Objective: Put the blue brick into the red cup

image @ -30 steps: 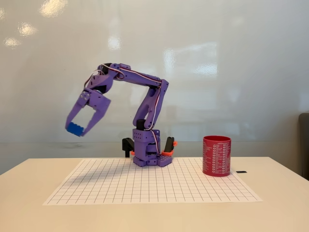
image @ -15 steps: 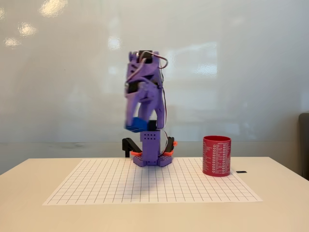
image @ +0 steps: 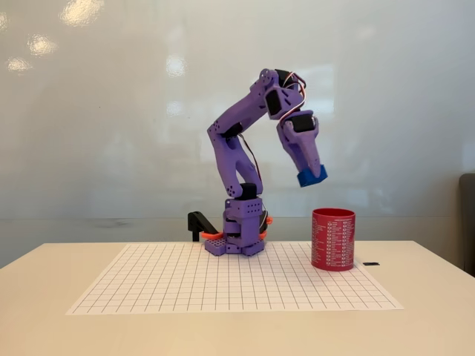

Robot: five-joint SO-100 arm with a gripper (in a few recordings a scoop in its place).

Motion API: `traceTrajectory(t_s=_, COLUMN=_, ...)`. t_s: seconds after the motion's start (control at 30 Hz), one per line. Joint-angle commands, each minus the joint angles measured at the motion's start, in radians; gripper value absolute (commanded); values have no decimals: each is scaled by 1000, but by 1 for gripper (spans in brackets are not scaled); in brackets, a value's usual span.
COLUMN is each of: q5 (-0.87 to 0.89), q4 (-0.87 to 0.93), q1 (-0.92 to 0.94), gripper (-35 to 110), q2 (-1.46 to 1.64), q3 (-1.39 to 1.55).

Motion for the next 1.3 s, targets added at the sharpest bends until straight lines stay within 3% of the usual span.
traceTrajectory(t_s=0.0, q5=14, q4=17, q1=-135, gripper=-1, q2=26, q3=-32)
traceTrajectory(t_s=0.37, q5=202, q4=-81, q1=-328, gripper=-1, q2=100, q3=144)
traceTrajectory(t_s=0.77, q5=236, q4=-172, q1=-545, gripper=-1, q2=91, q3=262)
traceTrajectory(t_s=1.27, q5=241, q4=-273, q1=-400, gripper=0, q2=87, q3=295)
